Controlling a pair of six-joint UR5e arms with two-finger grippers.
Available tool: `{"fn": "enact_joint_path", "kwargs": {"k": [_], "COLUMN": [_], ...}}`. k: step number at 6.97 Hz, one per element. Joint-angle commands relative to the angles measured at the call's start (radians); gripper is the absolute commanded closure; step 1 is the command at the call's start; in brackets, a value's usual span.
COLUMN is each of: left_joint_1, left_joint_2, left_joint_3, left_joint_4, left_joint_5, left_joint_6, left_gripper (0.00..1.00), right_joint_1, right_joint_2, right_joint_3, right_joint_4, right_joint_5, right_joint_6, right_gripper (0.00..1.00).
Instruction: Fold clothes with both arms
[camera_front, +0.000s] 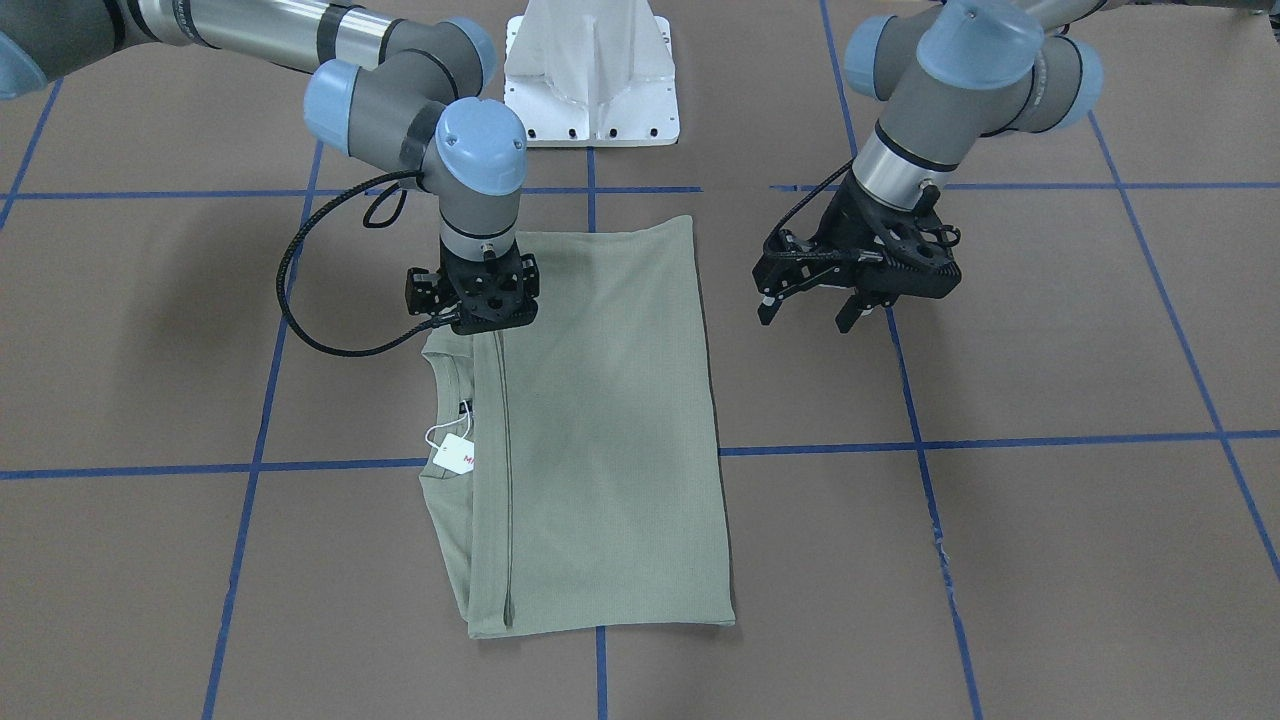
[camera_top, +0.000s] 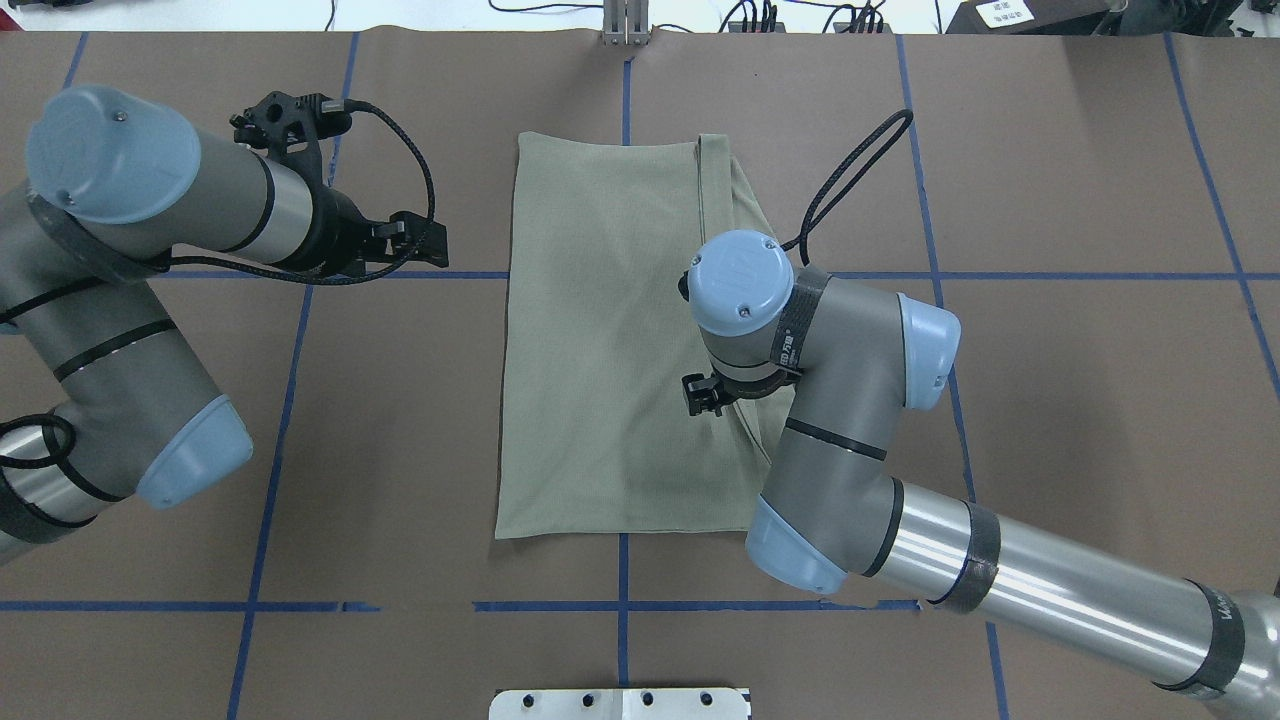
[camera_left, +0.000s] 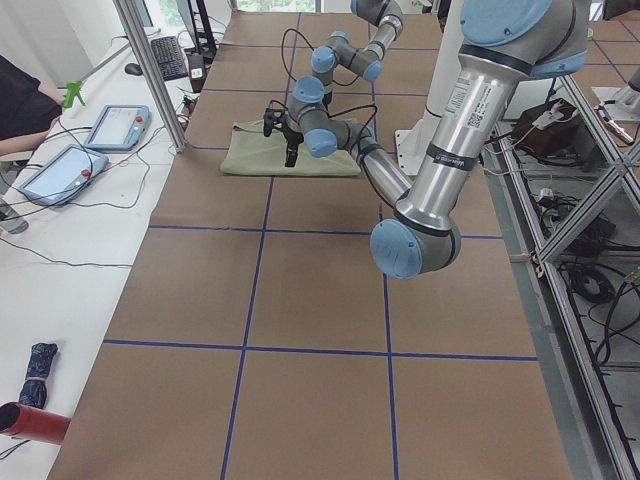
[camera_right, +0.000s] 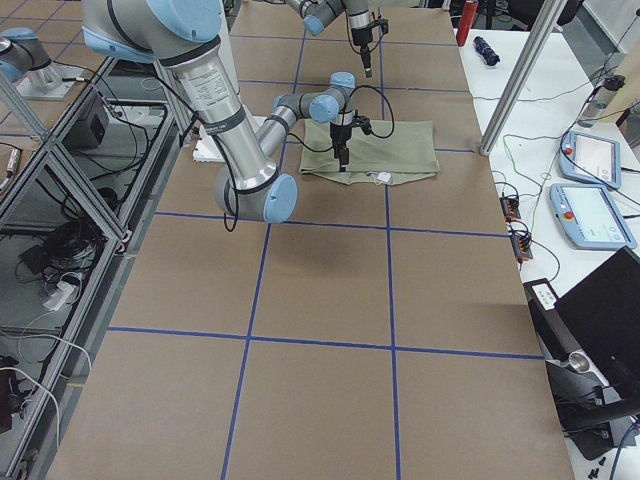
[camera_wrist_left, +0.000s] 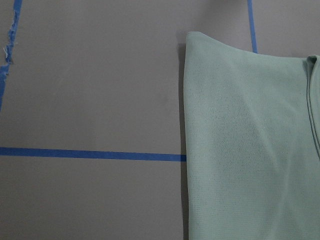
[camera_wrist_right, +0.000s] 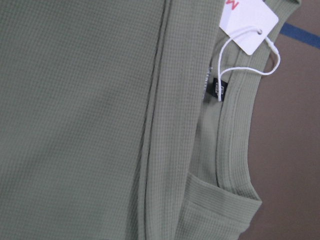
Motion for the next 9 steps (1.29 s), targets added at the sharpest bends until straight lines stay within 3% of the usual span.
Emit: {"fn": "enact_joint_path", "kwargs": {"k": [1,7,9], "left_joint_1": [0.001,0.015,0.015], "left_joint_2": [0.000,-0.002,-0.009], "left_joint_3": [0.001,0.001,-0.001], "left_joint_4": [-0.001,-0.004,-0.001], "left_joint_5": [0.001,-0.001,0.001], "left_joint_6": [0.000,-0.003,-0.005], "left_gripper": [0.00,0.00,0.00], "right_joint_1": [0.000,0.020,0.052], "right_joint_2": [-0.009,-0.084,-0.150], "right_joint_3": [-0.010,0.011,0.083], "right_joint_4": [0.000,0.000,-0.002], "right_joint_5": [0.003,0.012,0.020], "right_joint_6": [0.000,-0.005,-0.043], "right_gripper": [0.00,0.00,0.00]}}
